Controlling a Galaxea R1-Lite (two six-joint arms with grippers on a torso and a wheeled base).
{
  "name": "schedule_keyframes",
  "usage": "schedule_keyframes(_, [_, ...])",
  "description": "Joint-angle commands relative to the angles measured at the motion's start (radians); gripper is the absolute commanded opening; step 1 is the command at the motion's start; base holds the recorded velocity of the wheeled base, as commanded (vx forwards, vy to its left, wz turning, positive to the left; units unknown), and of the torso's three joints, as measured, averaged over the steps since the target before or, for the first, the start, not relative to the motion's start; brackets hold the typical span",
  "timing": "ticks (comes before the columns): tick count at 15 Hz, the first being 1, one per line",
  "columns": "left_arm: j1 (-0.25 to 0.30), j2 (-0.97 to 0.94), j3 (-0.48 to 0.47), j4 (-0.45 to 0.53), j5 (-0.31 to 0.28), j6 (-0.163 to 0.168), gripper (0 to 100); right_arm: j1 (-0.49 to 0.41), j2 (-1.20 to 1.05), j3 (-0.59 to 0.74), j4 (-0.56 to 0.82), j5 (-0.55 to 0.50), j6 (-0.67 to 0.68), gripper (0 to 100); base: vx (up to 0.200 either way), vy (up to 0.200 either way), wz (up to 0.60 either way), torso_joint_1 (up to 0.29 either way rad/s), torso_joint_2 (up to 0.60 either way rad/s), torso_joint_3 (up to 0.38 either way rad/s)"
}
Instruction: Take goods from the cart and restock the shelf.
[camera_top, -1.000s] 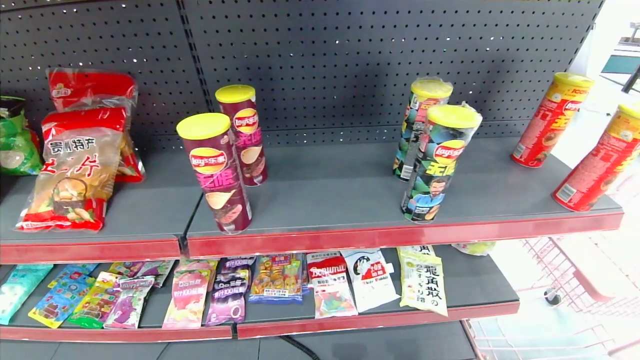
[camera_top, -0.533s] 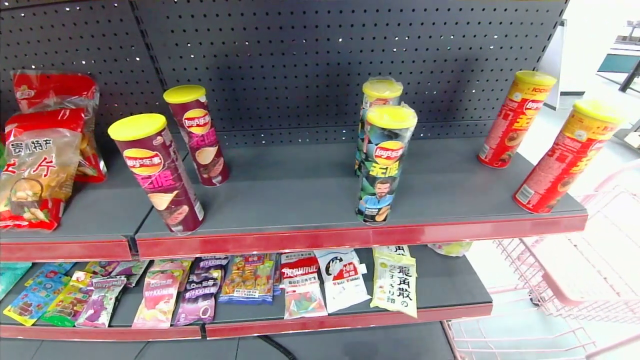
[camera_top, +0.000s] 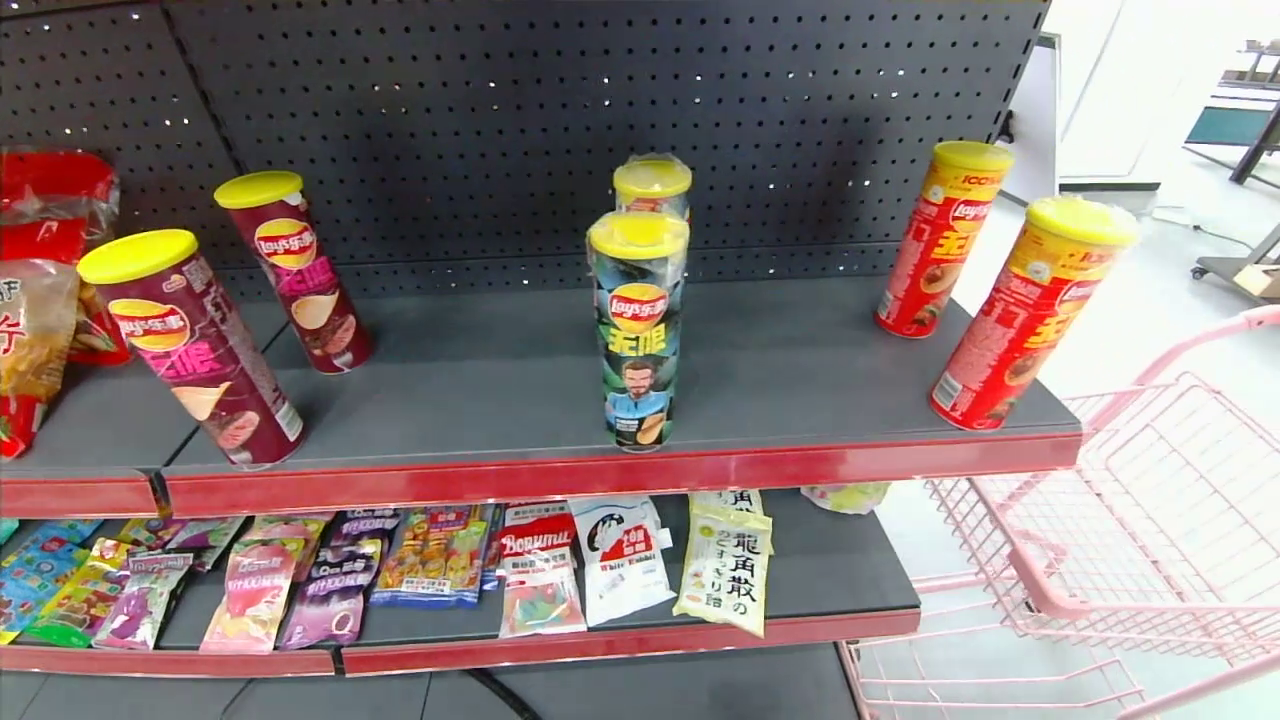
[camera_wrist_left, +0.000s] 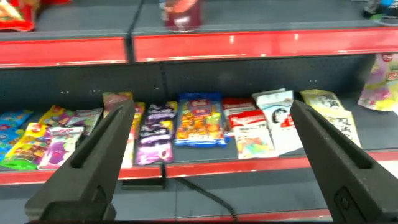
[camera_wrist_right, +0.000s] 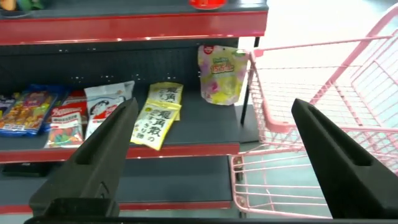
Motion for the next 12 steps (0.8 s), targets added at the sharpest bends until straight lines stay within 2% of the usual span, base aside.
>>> schedule_keyframes(1, [0.0,0.001,0.0,0.0,0.001,-0.001,100,0.0,0.0,0.0,0.001,0.0,0.0,100,0.0,0.0,0.0,0.0,0.0,0.0])
schedule_keyframes(6, [0.0,0.001,0.0,0.0,0.001,0.001,100,0.0,0.0,0.0,0.001,0.0,0.0,100,0.0,0.0,0.0,0.0,0.0,0.0])
schedule_keyframes(10, [0.0,0.001,0.0,0.0,0.001,-0.001,100,0.0,0.0,0.0,0.001,0.0,0.0,100,0.2,0.0,0.0,-0.006,0.0,0.004])
schedule_keyframes(12, [0.0,0.001,0.0,0.0,0.001,-0.001,100,0.0,0.0,0.0,0.001,0.0,0.0,100,0.0,0.0,0.0,0.0,0.0,0.0])
